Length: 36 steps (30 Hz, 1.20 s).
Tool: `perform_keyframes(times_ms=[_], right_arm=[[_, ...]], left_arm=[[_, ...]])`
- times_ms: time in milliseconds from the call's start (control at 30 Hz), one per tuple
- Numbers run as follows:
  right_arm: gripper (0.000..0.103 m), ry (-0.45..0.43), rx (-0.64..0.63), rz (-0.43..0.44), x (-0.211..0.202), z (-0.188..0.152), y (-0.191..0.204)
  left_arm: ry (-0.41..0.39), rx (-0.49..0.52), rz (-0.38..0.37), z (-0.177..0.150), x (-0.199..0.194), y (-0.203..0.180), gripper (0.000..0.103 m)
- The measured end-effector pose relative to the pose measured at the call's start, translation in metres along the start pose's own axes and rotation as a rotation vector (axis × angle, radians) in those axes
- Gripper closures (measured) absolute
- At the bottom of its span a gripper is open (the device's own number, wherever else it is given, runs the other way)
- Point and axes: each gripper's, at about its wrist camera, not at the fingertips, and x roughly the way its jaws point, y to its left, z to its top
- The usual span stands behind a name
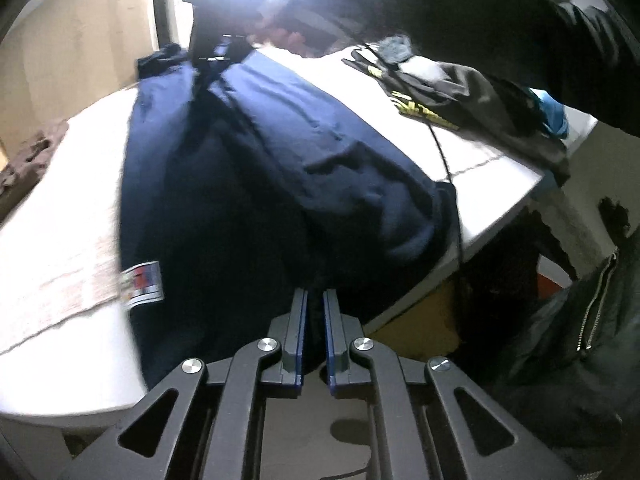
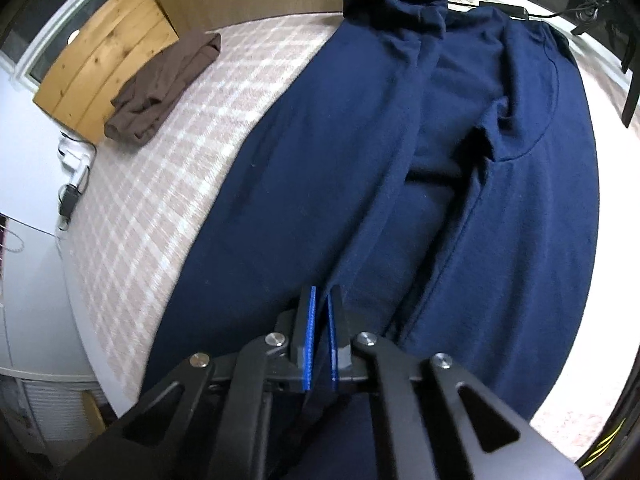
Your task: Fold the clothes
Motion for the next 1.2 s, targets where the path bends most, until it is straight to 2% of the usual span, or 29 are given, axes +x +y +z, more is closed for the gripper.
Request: perform_keyframes(times_ms=[133,267,333,433,533,567,633,700,800,833,900,967,1033,1067,1100,1200], right_arm=[[0.099,-0.035,0.002,0.033,-0.009,0.002,0.009],[0.099,-0.097,0.001,0.090,-0.030,0.006,0.019],[0.100,-0.144,-0.006,0.128,-0.048,0.004,0.020],[0.100,-0.164,-0.016,0.054,-0.049,0.003,0.015],[0.100,-0.122,-0.004,-0.007,-0.029,-0.003,0.005],[0.100,-0.114,-0.010,-0.029,-0.023,-0.004,0.005],[0.100,-0.095,-0.024,-0.053,-0.013,-0.007,0.004],[0.099,-0.076,-0.029,-0.053,-0.007,-0.007,0.007],[0.098,-0.053,-0.049,-0.070,-0.001,-0.009,0.012],[0.097,-0.038,-0.057,-0.076,0.001,-0.009,0.014],[0.095,-0.012,-0.068,-0.102,0.002,-0.008,0.017],[0.092,-0.027,-0.076,-0.160,-0.011,-0.011,0.021],[0.081,-0.077,-0.093,-0.211,-0.030,-0.015,0.028],[0.075,-0.117,-0.103,-0.206,-0.043,-0.018,0.034],[0.074,-0.141,-0.117,-0.180,-0.052,-0.022,0.042],[0.075,-0.133,-0.207,-0.117,-0.046,-0.024,0.080]], left_arm=[[-0.020,-0.047,0.033,0.000,-0.015,0.015,0.096],[-0.056,-0.037,0.060,0.008,-0.039,0.017,0.096],[-0.077,-0.030,0.031,0.010,-0.042,0.010,0.096],[-0.042,0.010,0.002,0.005,-0.018,-0.004,0.096],[0.024,0.059,0.005,-0.001,0.015,-0.014,0.096],[0.040,0.070,0.020,-0.003,0.022,-0.016,0.093],[0.040,0.064,0.024,-0.002,0.025,-0.014,0.090],[0.061,0.046,0.029,-0.001,0.023,-0.008,0.083],[0.068,0.015,0.039,-0.002,0.007,-0.001,0.076],[0.062,0.000,0.045,-0.004,-0.001,0.002,0.069],[0.035,-0.045,0.083,-0.008,-0.020,0.011,0.064],[0.021,-0.125,0.140,-0.011,-0.031,0.027,0.062],[0.013,-0.218,0.174,-0.014,-0.034,0.045,0.062],[0.022,-0.237,0.196,-0.014,-0.029,0.051,0.062],[0.037,-0.236,0.218,-0.014,-0.023,0.054,0.062],[0.076,-0.220,0.269,-0.011,-0.005,0.058,0.063]])
